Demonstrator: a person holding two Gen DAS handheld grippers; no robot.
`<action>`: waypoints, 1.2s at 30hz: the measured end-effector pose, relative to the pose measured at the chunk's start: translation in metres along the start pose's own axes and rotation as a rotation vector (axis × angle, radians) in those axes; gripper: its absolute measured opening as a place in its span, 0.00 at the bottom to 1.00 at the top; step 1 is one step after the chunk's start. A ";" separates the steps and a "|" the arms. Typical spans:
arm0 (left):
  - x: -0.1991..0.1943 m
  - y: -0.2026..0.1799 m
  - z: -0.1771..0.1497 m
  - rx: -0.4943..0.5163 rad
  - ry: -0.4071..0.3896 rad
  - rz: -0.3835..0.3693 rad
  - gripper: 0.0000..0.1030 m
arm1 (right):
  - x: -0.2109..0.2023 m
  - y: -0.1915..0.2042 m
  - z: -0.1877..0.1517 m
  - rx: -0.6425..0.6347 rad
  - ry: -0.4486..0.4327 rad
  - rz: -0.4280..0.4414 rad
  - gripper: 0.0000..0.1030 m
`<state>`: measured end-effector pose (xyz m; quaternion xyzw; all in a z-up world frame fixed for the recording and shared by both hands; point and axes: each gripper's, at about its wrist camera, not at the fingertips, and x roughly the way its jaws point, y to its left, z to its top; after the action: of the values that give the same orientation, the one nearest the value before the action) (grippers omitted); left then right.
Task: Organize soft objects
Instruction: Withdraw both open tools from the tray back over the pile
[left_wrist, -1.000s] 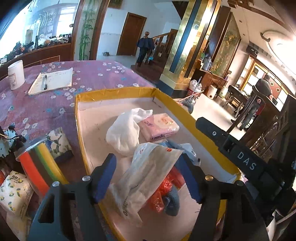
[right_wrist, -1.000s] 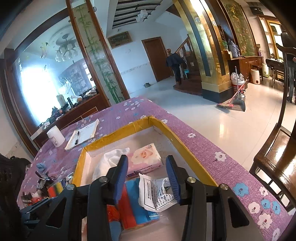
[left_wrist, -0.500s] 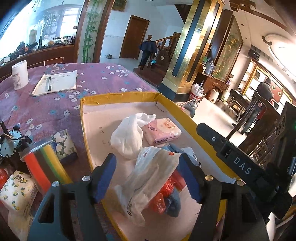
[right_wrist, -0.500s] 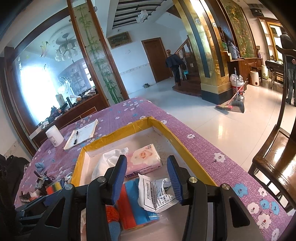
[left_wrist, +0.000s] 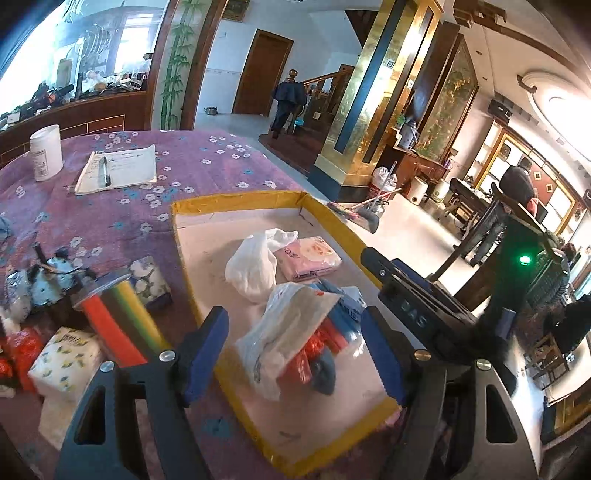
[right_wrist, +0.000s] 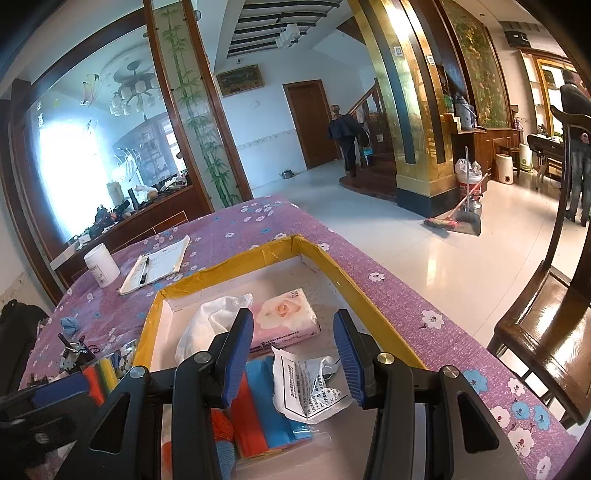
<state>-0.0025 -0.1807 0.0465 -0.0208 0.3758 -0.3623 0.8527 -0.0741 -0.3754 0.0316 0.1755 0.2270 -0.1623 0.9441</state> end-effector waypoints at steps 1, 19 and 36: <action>-0.006 0.002 0.000 -0.005 0.002 -0.001 0.71 | 0.000 0.000 0.000 0.001 -0.001 0.000 0.47; -0.123 0.122 -0.029 -0.137 -0.088 0.174 0.76 | -0.046 0.085 -0.016 -0.150 0.043 0.235 0.61; -0.116 0.316 -0.027 -0.468 0.060 0.291 0.78 | -0.026 0.182 -0.103 -0.338 0.306 0.590 0.66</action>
<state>0.1168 0.1318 0.0026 -0.1522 0.4733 -0.1398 0.8563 -0.0645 -0.1662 0.0050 0.0971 0.3285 0.1847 0.9212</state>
